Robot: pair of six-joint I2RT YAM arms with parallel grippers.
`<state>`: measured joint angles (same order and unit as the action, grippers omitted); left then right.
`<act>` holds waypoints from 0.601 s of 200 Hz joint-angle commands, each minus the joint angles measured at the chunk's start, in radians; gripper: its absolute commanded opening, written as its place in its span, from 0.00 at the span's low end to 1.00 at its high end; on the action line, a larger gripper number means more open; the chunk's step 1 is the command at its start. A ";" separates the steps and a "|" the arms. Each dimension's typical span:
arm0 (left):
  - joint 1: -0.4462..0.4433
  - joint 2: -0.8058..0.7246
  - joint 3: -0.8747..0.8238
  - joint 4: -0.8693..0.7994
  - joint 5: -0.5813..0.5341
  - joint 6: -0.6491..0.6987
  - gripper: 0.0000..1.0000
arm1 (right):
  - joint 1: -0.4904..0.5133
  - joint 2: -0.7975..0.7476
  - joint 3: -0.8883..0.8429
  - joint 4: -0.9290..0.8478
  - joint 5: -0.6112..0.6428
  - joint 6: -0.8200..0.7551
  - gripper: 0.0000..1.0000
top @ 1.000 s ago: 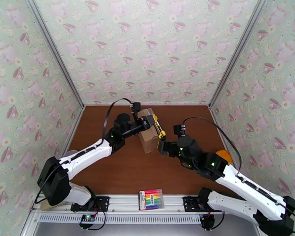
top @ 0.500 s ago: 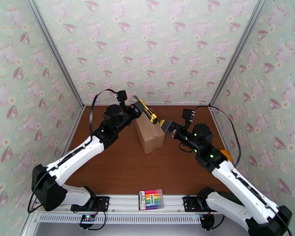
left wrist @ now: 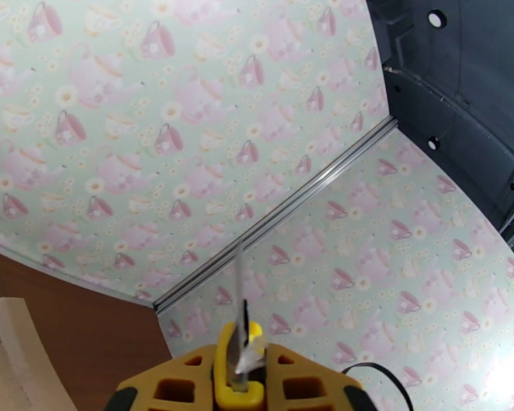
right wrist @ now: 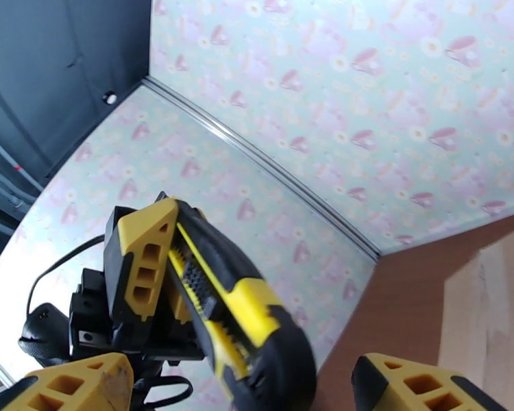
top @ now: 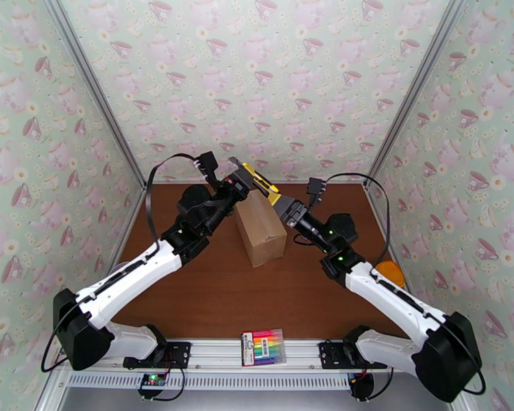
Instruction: Unpack the express box
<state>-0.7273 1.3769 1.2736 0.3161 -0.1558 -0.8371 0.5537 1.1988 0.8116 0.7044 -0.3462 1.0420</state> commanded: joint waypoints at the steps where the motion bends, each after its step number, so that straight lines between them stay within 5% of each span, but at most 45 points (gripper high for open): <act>1: -0.015 -0.005 0.028 0.071 -0.053 0.006 0.00 | -0.008 0.024 -0.007 0.187 -0.025 0.067 0.89; 120: -0.102 0.046 -0.005 0.189 -0.141 0.002 0.00 | -0.008 0.136 0.050 0.405 -0.005 0.158 0.78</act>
<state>-0.8162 1.4048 1.2716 0.4473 -0.2646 -0.8368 0.5537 1.3159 0.8143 1.0363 -0.3553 1.1751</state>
